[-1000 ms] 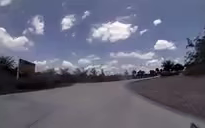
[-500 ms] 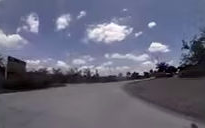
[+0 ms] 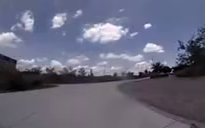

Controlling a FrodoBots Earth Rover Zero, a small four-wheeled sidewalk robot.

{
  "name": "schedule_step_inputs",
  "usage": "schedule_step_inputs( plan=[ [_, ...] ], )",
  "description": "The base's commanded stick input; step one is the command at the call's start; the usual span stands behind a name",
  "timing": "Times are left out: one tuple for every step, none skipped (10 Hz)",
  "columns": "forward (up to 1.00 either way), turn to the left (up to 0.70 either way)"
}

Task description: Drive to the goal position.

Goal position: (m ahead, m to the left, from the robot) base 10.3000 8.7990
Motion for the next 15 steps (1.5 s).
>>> schedule_step_inputs(
  plan=[
    [0.85,0.0],
    [0.85,0.0],
    [0.85,0.0],
    [0.85,0.0],
    [0.85,0.0],
    [0.85,0.0],
    [0.85,0.0],
    [0.85,0.0],
    [0.85,0.0],
    [0.85,0.0],
    [0.85,0.0],
    [0.85,0.0],
    [0.85,0.0],
    [0.85,0.0],
    [0.85,0.0]
  ],
)
